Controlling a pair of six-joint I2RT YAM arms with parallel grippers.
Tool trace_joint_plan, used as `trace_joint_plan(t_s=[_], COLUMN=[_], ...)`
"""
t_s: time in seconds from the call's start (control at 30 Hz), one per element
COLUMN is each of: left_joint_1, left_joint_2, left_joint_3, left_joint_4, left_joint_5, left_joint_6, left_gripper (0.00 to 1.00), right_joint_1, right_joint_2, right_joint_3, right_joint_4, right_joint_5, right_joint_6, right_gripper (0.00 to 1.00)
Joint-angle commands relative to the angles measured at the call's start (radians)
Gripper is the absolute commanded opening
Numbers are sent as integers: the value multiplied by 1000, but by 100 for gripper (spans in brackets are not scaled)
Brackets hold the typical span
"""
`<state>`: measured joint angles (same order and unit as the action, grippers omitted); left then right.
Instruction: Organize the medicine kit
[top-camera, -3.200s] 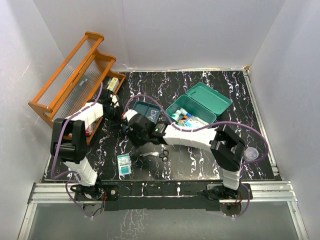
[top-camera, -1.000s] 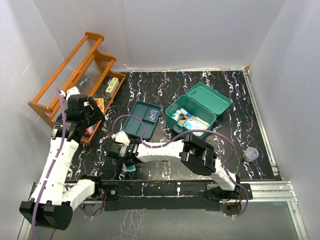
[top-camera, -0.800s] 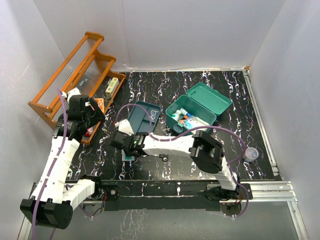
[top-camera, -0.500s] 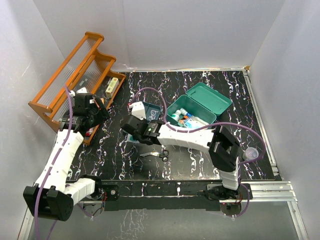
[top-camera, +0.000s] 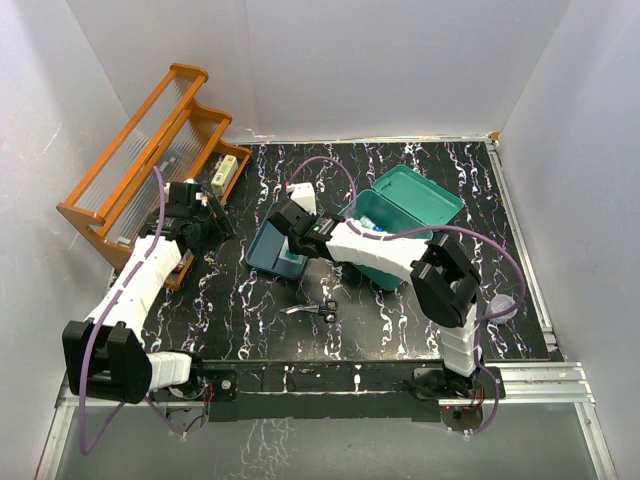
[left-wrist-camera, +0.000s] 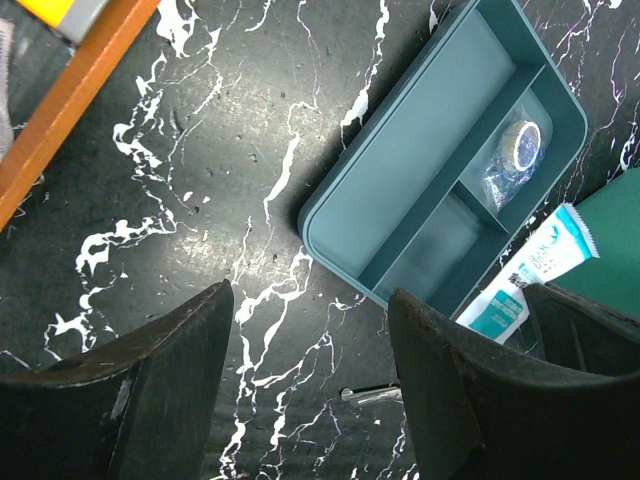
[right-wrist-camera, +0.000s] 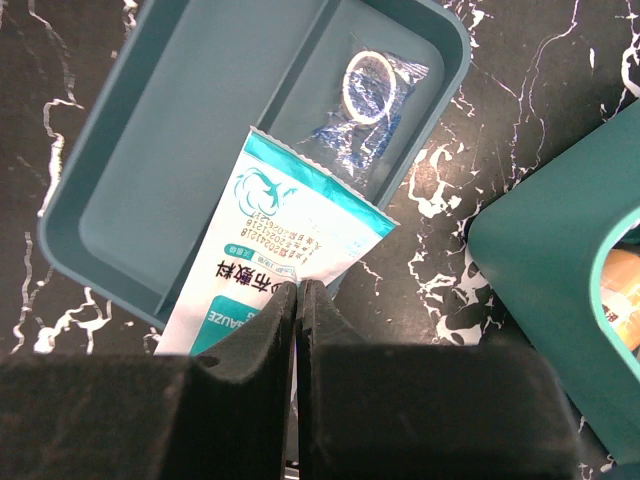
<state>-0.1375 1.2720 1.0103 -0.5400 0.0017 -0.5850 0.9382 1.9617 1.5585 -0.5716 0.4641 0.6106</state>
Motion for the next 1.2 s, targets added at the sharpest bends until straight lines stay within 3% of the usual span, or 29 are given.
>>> trace_joint_plan(t_s=[0.0,0.23,0.57,1.13,1.17], left_joint_1=[4,5,4,4,5], left_joint_2=[17,71,92,92,92], left_joint_3=[0,10,20,28,29], left_joint_4=[58,93,88,57,58], left_joint_5=[35,67,63,67,68], left_joint_6=[-9,-5,0,41,41], left_gripper=[61,61,61,62,62], right_joint_1=[-3,-9,-10,-11,-10], right_joint_2=[22,82,122,203,199], right_joint_3=[57,112,127,198,203], right_joint_4=[50,35,-44,-109,-109], right_joint_5=[-45,-107,-42,-61,-70], right_joint_6=[-21,-35,41,103,97], right_gripper=[0,0,0,0,4])
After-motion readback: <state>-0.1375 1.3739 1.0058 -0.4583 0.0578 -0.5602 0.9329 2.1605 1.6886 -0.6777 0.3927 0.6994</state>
